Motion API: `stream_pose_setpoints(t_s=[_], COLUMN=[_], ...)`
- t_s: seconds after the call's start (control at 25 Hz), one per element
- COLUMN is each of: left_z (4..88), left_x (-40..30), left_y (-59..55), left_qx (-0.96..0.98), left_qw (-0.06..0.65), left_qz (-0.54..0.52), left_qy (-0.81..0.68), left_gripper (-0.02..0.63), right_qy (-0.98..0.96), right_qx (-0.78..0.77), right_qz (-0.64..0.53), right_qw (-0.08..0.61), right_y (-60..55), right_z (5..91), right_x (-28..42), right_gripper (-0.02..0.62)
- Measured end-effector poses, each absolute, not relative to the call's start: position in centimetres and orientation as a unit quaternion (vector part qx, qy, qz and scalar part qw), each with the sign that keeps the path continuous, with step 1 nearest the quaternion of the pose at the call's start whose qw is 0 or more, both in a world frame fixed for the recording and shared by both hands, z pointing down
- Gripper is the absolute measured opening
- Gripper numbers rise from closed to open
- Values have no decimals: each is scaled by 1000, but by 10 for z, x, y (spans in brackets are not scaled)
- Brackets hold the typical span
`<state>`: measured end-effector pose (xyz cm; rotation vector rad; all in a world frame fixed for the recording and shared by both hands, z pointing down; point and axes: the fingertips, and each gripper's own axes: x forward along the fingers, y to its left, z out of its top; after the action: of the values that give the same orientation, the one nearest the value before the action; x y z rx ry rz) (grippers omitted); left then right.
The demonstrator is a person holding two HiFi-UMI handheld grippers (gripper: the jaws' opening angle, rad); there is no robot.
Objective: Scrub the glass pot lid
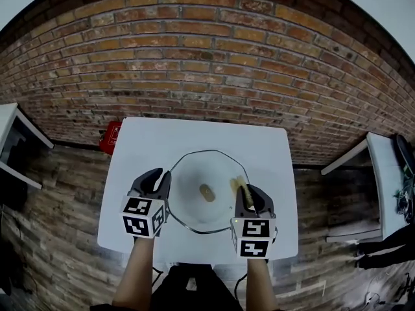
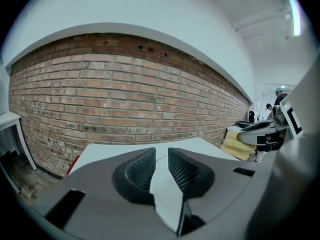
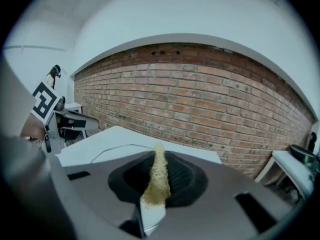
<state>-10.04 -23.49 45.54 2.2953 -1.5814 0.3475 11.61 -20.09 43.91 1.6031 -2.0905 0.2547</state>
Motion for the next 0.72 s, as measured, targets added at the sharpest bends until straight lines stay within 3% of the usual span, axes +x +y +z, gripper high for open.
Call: stream_pose_setpoints(t_s=[0.72], left_z=[288], left_x=[-72], left_y=[-213], left_qx=[835], left_qw=[32], left_qz=[36], left_qy=[-549], left_gripper=[51], right_qy=[-792], right_qx=[606], right_qz=[-8], right_qw=[76], right_y=[-188], right_z=[289], right_x=[109], right_gripper=[58])
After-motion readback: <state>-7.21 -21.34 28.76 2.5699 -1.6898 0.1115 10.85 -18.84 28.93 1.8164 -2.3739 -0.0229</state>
